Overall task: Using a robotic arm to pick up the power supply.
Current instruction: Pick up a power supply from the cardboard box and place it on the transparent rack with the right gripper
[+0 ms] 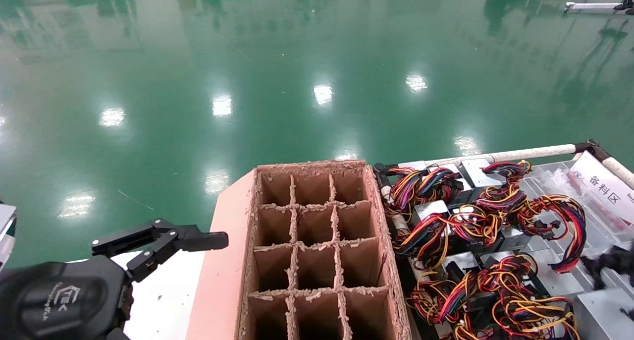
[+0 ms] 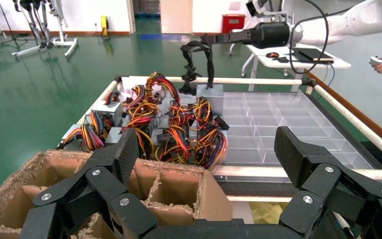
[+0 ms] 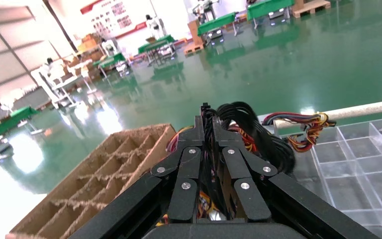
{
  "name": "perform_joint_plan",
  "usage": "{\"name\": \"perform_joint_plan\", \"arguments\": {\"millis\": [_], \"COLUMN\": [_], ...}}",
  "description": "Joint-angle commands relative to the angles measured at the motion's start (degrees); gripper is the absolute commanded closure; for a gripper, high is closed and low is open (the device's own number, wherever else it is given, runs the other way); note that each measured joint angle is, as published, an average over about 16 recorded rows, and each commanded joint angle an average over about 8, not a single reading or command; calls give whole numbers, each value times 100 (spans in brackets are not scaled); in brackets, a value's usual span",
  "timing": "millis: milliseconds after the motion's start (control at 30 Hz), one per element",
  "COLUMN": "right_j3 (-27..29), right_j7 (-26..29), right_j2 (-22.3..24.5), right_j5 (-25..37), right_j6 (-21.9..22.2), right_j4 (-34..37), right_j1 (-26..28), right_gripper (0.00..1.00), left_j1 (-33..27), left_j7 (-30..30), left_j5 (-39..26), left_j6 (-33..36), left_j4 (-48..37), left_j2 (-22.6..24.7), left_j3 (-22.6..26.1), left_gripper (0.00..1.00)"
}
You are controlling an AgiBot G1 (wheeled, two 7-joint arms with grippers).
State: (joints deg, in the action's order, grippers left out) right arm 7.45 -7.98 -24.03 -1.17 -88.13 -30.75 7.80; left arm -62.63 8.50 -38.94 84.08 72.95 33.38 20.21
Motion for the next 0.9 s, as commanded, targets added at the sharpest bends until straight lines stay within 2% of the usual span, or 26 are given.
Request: {"name": "perform_joint_plan", "arguments": {"millis": [33, 600, 767, 900], "right_j3": [-119, -700, -804, -788], "right_j7": [53, 271, 282, 263], "right_j2": [-66, -549, -689, -751], "right_j5": [92, 663, 770, 724], "right_j6": [27, -132, -180, -243], "right_j4": [37, 842, 1173, 1405], "right_j1": [240, 1528, 1673, 1574], "right_gripper": [100, 100, 100, 100], "left_j1": [0, 0, -1, -1], "left_j7": [0, -1, -1, -1], "left_j5": [0, 1, 1, 2], "left_j6": [0, -1, -1, -1], "left_j4": [0, 0, 0, 0], "left_j2": [0, -1, -1, -1], "left_j3": [0, 2, 2, 3], "left_gripper": [0, 0, 0, 0]}}
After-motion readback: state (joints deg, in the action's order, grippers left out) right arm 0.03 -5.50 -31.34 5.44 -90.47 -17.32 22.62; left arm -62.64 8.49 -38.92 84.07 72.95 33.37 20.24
